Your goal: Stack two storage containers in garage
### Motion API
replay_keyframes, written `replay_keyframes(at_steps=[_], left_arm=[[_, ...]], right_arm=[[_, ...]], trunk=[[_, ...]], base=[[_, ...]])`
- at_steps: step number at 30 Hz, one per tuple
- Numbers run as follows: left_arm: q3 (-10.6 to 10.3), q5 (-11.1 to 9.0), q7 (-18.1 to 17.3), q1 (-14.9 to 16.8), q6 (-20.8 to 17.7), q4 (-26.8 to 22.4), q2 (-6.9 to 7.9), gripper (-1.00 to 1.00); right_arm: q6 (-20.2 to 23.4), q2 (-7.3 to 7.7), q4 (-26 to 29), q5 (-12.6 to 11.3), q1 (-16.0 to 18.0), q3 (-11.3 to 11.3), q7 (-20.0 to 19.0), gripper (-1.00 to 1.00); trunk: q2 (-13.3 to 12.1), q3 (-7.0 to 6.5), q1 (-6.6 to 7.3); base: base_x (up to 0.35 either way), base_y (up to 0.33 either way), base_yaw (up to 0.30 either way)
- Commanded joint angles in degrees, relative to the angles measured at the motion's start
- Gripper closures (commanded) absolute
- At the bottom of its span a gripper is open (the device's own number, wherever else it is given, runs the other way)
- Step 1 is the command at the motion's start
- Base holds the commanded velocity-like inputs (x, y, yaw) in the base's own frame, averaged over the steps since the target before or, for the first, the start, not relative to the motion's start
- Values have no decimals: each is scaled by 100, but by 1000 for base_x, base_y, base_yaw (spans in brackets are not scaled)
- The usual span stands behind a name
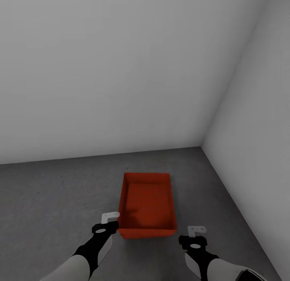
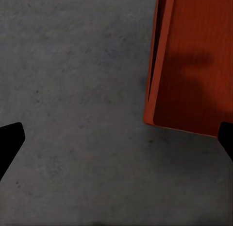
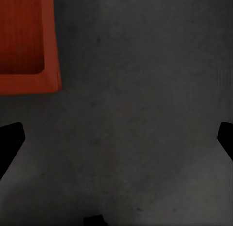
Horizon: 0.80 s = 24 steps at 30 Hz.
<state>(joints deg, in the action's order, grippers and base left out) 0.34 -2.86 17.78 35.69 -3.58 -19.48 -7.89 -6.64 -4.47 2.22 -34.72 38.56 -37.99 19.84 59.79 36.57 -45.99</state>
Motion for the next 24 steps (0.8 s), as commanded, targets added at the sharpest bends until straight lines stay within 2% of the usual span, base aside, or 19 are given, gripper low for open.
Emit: replay_keyframes(at_steps=[1,14,24], left_arm=[[2,-30,16,0,-29,-12,-2,-100],[-5,-45,56,0,-30,150,-28,-100],[-7,-48,35,0,-15,1311,-8,-100]], right_arm=[[-21,-2,-3,-61,3,-47,24,-100],[-11,-40,-17,-75,-5,-51,122,-100],[8,-191,-297,-64,11,-51,63,-100]], trunk=[[3,-3,0],[3,-114,0],[3,-203,0]], base=[[-6,0,0],[-1,0,0],[0,0,0]])
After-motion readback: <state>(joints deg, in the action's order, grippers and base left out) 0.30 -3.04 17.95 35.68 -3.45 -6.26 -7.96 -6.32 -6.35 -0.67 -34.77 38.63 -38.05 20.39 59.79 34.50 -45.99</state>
